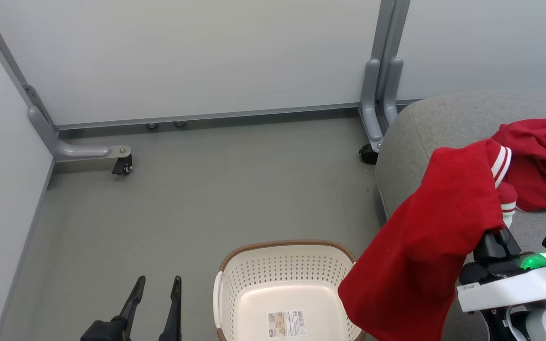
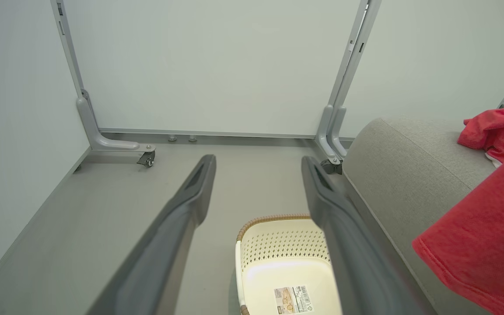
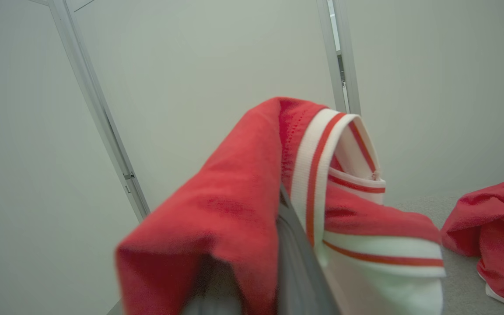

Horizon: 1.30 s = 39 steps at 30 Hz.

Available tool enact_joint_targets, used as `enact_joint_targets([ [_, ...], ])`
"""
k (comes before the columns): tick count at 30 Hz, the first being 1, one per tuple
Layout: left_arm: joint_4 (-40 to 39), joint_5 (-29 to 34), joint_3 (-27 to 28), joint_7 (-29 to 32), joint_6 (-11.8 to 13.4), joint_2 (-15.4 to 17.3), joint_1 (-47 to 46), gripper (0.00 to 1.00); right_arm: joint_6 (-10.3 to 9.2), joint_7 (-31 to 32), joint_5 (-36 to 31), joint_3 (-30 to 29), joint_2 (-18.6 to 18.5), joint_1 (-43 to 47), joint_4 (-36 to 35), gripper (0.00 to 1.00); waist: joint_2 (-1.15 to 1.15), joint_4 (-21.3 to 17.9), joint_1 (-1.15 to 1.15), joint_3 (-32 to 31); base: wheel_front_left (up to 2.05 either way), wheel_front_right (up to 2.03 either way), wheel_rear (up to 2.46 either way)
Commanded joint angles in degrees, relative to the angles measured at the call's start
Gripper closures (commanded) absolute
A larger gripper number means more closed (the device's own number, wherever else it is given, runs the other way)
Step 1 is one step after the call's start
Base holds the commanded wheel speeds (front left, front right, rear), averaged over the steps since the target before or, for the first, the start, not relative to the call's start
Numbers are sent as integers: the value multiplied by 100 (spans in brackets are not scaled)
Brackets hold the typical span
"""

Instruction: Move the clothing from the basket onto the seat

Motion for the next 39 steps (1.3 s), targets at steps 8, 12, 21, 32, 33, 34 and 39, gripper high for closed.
enact_joint_targets([
  [8,-15,-16,-74,-1,-14,-27,2,0,-5,-3,45,-338,76,59,-54,100,0,-320,0,89,0,0,0],
  [12,25,-52,-109,-2,-14,-31,-23,0,-5,-2,10,-439,80,12,-131,100,0,-679,0,141,0,0,0],
  [21,1,-101,-125,-1,-14,-79,-152,0,-4,-2,-79,-574,26,-44,-195,100,0,-1545,0,221,0,0,0],
  [32,-21,-112,-213,-2,-14,-114,-296,0,-4,-2,-122,-635,17,-133,-265,100,0,-2592,0,366,0,0,0],
  [33,-21,-109,-214,-2,-14,-118,-308,0,-4,-2,-115,-633,21,-131,-270,100,0,-2663,0,381,0,0,0],
  [34,-22,-113,-210,-1,-14,-119,-326,0,-4,-2,-118,-637,33,-126,-269,100,0,-2746,0,400,0,0,0],
  [39,-17,-84,-235,-1,-14,-126,-408,0,-4,-2,-105,-639,62,-167,-287,100,0,-3073,0,478,0,0,0],
])
